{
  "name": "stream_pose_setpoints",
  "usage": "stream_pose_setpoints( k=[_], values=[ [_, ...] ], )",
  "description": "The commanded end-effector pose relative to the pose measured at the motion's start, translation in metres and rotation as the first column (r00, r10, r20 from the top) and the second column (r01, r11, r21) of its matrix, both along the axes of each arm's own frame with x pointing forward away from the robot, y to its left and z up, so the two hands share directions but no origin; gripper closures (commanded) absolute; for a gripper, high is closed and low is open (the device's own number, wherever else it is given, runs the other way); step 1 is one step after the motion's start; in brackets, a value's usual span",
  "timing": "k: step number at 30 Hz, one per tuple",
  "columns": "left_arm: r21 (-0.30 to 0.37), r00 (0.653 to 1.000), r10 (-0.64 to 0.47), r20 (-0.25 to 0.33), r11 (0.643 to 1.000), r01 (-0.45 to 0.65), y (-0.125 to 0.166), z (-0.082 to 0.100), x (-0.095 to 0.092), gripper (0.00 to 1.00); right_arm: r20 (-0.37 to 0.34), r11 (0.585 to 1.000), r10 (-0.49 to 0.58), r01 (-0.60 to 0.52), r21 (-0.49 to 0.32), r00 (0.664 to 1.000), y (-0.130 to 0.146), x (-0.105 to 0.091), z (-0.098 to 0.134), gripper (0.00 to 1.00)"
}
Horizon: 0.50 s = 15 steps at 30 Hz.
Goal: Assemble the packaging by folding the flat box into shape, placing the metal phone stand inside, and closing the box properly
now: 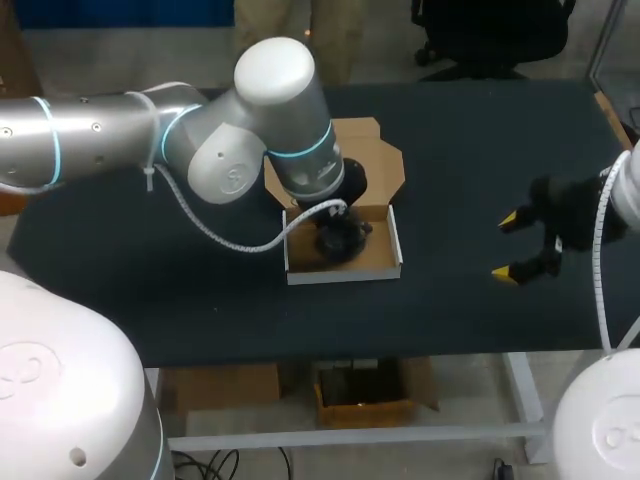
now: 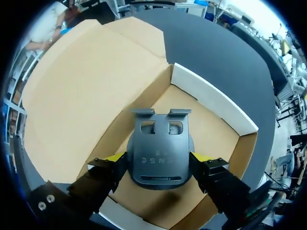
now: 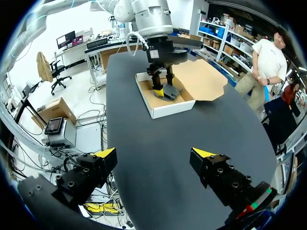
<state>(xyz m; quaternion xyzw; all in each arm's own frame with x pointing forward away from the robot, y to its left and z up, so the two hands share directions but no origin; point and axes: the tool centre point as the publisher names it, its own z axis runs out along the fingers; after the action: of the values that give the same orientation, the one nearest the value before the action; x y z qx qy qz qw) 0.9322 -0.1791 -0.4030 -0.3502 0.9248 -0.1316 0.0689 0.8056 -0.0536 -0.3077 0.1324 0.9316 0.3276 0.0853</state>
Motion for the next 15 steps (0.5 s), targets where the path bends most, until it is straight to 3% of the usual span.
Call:
stream_pose_setpoints(
  k=[1, 8, 15],
  values=[
    [0.004, 1.0, 0.013, 0.008, 1.0, -0.013, 0.002, 0.008, -0.006, 0.0, 0.002, 1.0, 0.001, -0.001, 0.004, 1.0, -0.001, 0.0, 0.0, 0.0],
    [-0.017, 0.999, 0.043, -0.005, 0.999, -0.043, 0.003, 0.021, -0.02, 0.0, 0.002, 1.0, 0.001, -0.001, 0.004, 1.0, -0.001, 0.0, 0.0, 0.0],
    [0.023, 0.988, 0.152, 0.01, 0.988, -0.152, -0.004, 0.031, -0.031, 0.0, 0.002, 1.0, 0.001, -0.001, 0.004, 1.0, -0.001, 0.0, 0.0, 0.0]
  ],
)
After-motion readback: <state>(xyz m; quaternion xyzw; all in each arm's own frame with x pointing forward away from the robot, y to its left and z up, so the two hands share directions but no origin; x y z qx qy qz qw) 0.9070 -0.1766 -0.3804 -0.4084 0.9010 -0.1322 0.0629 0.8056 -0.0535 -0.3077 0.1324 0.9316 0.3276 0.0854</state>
